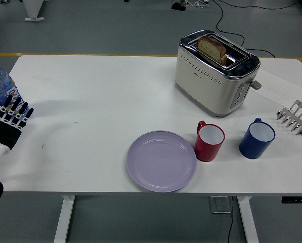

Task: Push plate across desktop

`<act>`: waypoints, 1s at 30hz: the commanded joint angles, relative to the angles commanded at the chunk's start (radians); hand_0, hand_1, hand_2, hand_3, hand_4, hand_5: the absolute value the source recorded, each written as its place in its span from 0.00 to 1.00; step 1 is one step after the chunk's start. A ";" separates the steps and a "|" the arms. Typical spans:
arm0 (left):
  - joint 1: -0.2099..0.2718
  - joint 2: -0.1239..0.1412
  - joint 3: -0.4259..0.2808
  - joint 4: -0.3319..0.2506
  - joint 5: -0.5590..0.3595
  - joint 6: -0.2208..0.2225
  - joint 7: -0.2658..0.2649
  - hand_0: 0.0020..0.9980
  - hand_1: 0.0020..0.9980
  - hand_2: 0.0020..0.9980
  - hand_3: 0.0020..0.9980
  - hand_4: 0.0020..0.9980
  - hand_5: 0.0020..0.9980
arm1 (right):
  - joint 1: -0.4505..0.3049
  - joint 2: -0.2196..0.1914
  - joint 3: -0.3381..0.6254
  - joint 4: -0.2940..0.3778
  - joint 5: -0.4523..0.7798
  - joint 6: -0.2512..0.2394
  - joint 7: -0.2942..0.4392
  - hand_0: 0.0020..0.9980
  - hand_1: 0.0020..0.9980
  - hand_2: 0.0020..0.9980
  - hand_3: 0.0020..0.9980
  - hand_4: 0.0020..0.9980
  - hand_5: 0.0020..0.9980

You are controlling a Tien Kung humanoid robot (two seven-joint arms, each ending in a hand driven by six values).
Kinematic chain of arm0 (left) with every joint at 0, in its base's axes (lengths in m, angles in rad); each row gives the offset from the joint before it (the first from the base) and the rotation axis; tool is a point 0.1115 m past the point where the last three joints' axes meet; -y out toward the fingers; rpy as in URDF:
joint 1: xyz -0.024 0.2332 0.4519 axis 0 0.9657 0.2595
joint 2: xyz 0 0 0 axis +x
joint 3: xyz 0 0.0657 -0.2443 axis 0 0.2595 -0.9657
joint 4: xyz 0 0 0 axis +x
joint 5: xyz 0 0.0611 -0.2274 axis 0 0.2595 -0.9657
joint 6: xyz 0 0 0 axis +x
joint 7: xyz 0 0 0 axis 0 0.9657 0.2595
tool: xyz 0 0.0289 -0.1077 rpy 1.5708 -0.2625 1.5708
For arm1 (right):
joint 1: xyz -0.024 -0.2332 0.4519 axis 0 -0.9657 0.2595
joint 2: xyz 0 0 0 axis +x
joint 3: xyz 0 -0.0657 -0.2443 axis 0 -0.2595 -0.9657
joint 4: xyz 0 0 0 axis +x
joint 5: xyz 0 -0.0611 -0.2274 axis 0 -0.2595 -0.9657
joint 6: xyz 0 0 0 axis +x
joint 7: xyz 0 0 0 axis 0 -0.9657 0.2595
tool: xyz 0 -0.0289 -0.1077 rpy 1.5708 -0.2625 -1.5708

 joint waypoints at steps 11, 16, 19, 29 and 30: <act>0.003 -0.006 -0.004 0.023 0.006 0.022 -0.032 0.71 0.73 0.75 0.68 0.52 1.00 | -0.001 0.001 -0.003 0.000 0.010 -0.003 0.002 0.70 0.67 0.77 0.62 0.47 0.39; 0.015 -0.013 -0.015 0.029 0.008 0.035 -0.049 0.76 0.79 0.79 0.71 0.53 1.00 | -0.004 0.001 -0.002 0.001 0.009 -0.004 0.000 0.70 0.67 0.77 0.62 0.47 0.39; 0.025 -0.015 -0.018 0.032 0.007 0.041 -0.060 0.76 0.79 0.79 0.71 0.53 1.00 | -0.006 0.001 -0.002 0.002 0.010 -0.005 -0.002 0.70 0.67 0.77 0.62 0.47 0.39; 0.036 -0.022 -0.016 0.037 0.001 0.043 -0.075 0.78 0.80 0.81 0.73 0.53 1.00 | -0.010 0.001 -0.003 0.002 0.012 -0.006 -0.003 0.70 0.66 0.77 0.62 0.46 0.39; 0.037 -0.021 -0.016 0.038 0.003 0.037 -0.073 0.78 0.80 0.81 0.73 0.53 1.00 | -0.010 0.001 -0.003 0.002 0.013 -0.006 -0.002 0.70 0.66 0.77 0.62 0.46 0.39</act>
